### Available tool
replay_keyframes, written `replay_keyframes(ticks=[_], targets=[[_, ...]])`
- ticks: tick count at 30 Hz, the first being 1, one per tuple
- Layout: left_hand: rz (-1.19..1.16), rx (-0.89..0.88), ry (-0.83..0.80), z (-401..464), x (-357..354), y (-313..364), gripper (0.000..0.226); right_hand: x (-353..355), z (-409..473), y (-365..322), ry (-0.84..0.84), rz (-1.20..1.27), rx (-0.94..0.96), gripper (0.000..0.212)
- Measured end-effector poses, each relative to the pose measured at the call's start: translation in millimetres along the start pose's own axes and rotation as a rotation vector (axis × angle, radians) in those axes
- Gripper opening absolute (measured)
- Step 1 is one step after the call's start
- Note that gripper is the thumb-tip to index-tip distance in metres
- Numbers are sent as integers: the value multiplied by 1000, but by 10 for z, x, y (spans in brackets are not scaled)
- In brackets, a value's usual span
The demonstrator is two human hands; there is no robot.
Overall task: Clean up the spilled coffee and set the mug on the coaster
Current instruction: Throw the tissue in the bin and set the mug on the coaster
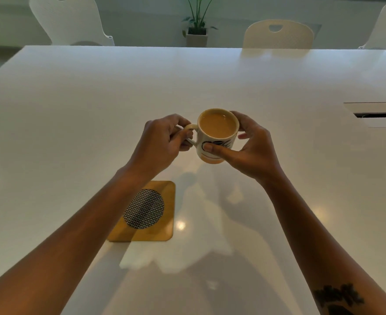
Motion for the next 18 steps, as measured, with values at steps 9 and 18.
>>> replay_keyframes(ticks=[9,18], targets=[[34,58,10,-516,631,-228,20,-593,-158,-466,-25,61,33,84],[57,127,29,-990,1019,-529,21,-1104,-423,-757,-66,108,19,83]])
Point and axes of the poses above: each hand's wrist, its own z-axis towards the middle knuckle, its own x-axis out of the back of the hand, y = z × x, the point moved 3 cm from there along z, towards the middle knuckle, and after that the axes turned 7 degrees about x, right-handed, at the moved point
